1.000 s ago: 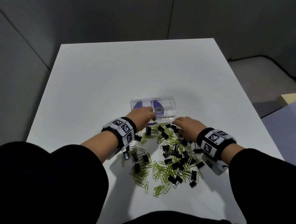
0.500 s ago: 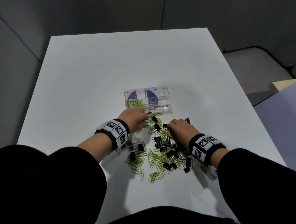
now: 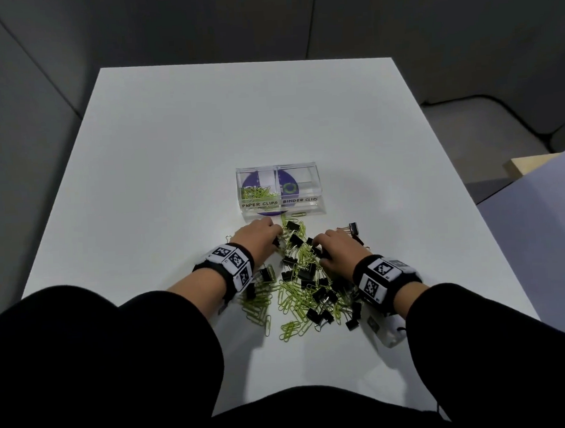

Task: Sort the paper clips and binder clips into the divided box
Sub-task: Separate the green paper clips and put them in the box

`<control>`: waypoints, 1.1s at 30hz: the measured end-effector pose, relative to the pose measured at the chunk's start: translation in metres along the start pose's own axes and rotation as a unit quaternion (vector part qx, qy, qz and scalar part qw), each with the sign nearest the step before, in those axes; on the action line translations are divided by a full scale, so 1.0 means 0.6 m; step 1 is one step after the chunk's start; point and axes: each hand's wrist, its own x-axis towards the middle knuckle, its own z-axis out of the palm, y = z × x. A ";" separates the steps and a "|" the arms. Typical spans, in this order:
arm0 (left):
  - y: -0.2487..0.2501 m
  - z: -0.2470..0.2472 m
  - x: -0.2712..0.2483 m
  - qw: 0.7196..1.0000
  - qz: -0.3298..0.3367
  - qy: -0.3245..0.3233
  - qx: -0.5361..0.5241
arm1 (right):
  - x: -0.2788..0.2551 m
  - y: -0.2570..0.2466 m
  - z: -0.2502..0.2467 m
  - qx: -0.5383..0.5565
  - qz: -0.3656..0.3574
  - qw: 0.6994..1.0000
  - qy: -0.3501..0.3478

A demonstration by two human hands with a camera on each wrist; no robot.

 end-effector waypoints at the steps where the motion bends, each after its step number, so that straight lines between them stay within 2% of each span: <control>1: 0.001 0.000 -0.003 1.000 -0.003 -0.012 -0.009 | 0.000 0.001 -0.002 0.008 0.001 1.000 -0.009; 7: 0.003 -0.004 -0.020 0.999 0.041 -0.022 -0.026 | -0.006 0.009 -0.022 0.061 -0.019 0.998 -0.021; 11: -0.009 -0.029 -0.028 0.997 0.045 -0.015 -0.059 | 0.008 0.018 -0.058 0.109 -0.025 0.993 0.046; 13: -0.019 -0.045 -0.031 0.996 0.039 -0.003 -0.083 | 0.023 0.029 -0.072 0.098 -0.014 0.993 0.069; 16: -0.028 -0.061 -0.031 0.994 0.029 0.012 -0.106 | 0.042 0.043 -0.075 0.054 0.012 0.997 0.045; 19: -0.021 -0.063 -0.033 0.992 0.025 -0.038 -0.117 | 0.048 0.036 -0.060 0.034 0.017 0.999 0.007; 22: -0.017 -0.058 -0.034 0.990 0.024 -0.061 -0.129 | 0.047 0.019 -0.049 0.029 -0.018 0.999 0.013; 27: -0.043 -0.066 -0.022 0.987 -0.044 0.002 -0.157 | 0.071 -0.003 -0.048 -0.051 -0.072 0.996 0.020; 30: -0.061 -0.055 -0.018 0.987 -0.092 -0.020 -0.132 | 0.087 -0.012 -0.043 -0.089 -0.080 0.993 -0.009; 33: -0.072 -0.036 -0.022 0.988 -0.116 -0.050 -0.085 | 0.084 -0.014 -0.035 -0.096 -0.082 0.992 -0.004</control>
